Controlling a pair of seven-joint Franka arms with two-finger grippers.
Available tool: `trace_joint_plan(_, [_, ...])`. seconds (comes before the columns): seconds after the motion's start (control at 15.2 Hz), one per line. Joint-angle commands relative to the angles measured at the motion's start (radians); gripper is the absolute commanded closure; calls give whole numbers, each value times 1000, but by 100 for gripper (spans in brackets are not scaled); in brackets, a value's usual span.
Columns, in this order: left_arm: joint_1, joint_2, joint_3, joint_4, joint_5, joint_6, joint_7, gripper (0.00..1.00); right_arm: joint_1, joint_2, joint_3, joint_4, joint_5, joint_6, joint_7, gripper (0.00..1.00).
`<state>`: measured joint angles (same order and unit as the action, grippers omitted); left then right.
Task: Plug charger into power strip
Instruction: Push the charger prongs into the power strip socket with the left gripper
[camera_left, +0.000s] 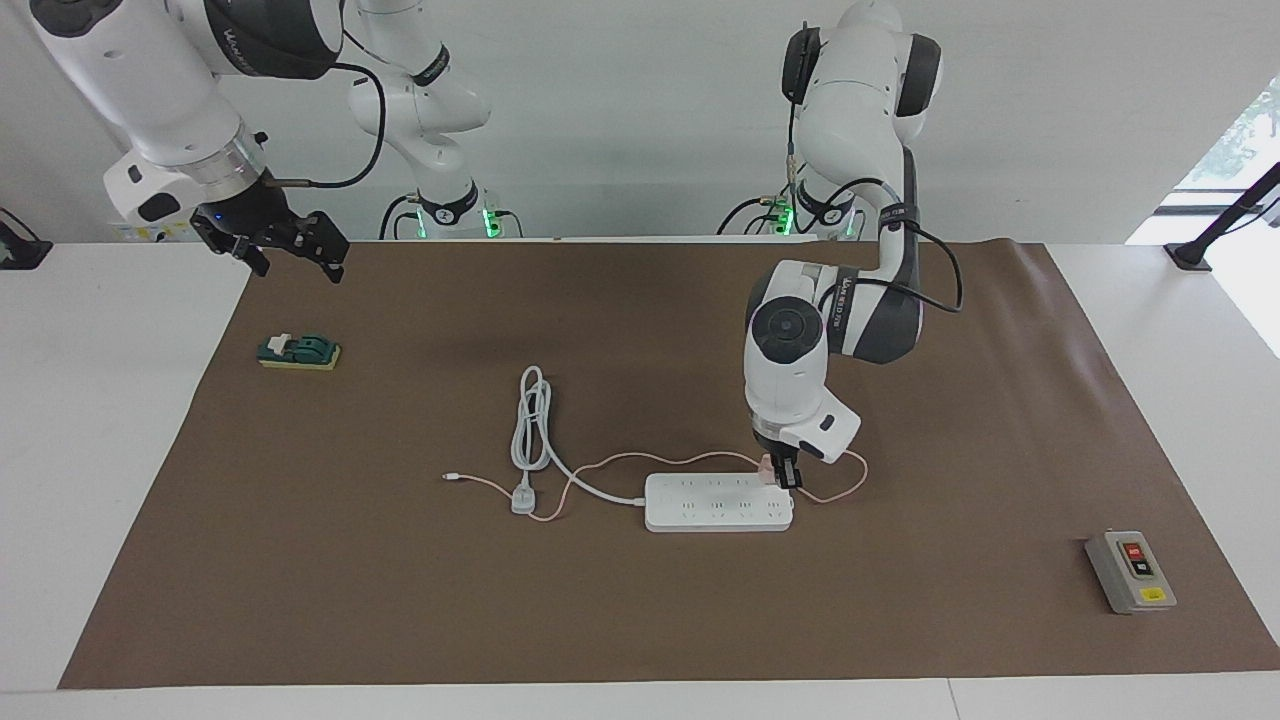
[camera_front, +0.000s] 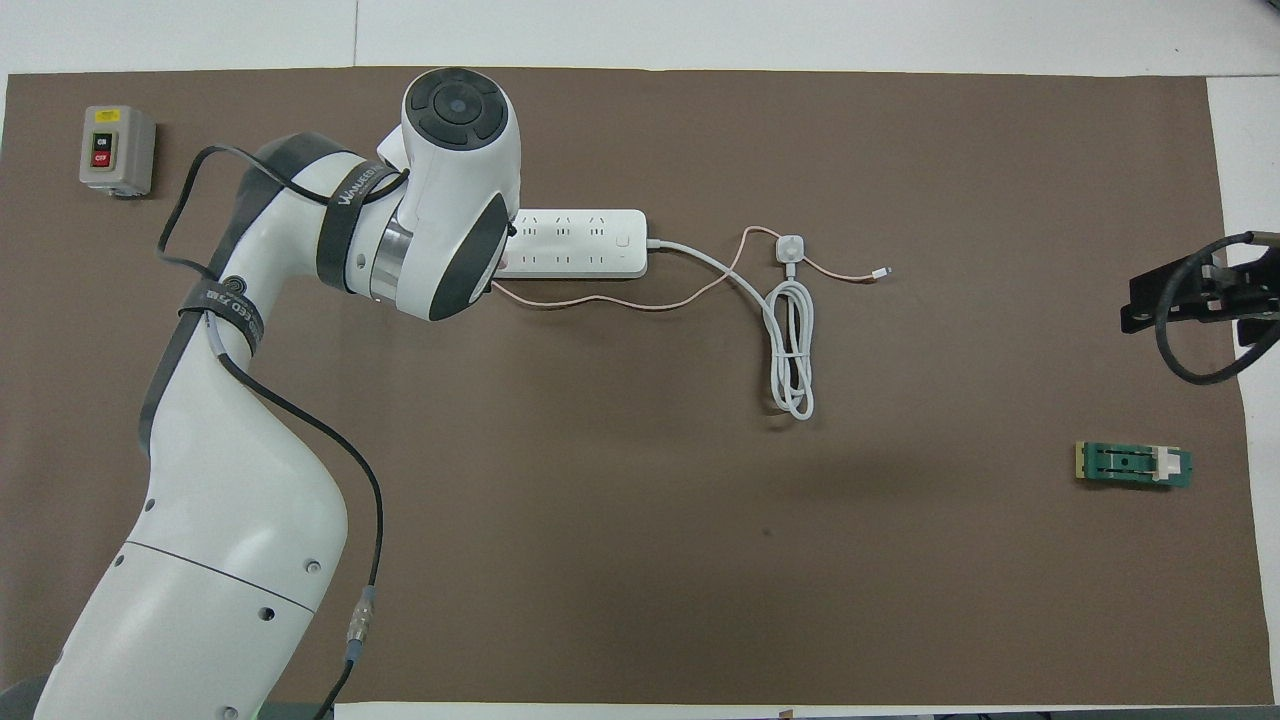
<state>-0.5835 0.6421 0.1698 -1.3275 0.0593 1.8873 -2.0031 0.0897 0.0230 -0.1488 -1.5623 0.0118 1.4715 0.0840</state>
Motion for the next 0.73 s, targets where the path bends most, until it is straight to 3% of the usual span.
trace_joint_plan(0.0, [2, 44, 2, 39, -9, -4, 17, 100, -5, -14, 2, -13, -1, -8, -24, 0])
trace_joint_plan(0.66, [-9, 70, 1, 73, -10, -4, 15, 100, -5, -14, 2, -13, -1, -8, -24, 0])
